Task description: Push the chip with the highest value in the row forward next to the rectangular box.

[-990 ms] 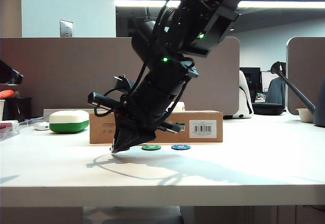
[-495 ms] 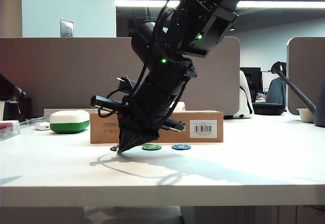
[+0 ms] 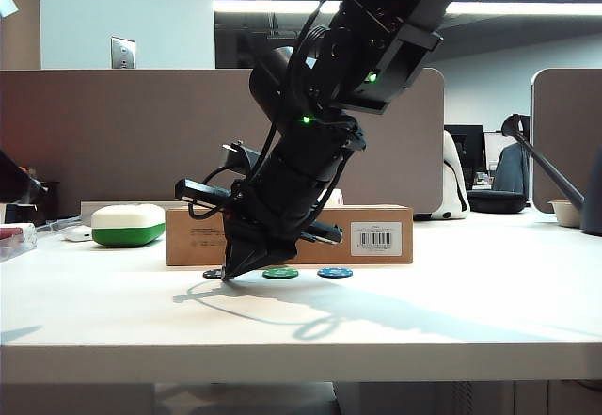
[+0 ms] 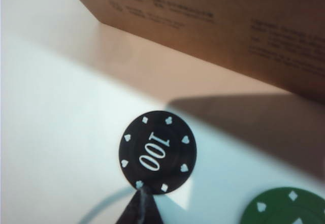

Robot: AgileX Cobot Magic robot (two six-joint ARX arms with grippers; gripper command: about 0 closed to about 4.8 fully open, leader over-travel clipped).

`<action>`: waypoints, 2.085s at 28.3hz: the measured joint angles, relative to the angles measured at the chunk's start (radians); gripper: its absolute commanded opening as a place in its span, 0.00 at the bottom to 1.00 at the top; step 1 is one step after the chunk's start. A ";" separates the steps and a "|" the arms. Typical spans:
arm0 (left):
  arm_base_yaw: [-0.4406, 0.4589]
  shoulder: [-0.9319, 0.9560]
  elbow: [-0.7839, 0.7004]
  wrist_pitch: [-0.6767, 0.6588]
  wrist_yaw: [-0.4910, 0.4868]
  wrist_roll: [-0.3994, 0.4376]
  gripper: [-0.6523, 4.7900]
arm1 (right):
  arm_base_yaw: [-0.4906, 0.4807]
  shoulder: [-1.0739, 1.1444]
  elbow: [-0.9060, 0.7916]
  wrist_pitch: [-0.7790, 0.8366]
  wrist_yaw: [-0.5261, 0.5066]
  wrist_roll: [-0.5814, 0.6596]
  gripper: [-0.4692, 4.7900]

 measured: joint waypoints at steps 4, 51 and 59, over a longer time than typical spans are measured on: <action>0.000 0.000 0.000 0.000 0.000 0.000 0.11 | 0.000 0.007 0.007 0.004 -0.029 0.000 0.07; 0.000 0.000 0.000 0.000 0.000 0.000 0.11 | -0.013 0.035 0.060 -0.024 0.039 0.004 0.07; 0.000 -0.001 0.000 0.000 0.000 0.000 0.11 | 0.015 -0.087 0.053 -0.208 0.077 0.000 0.07</action>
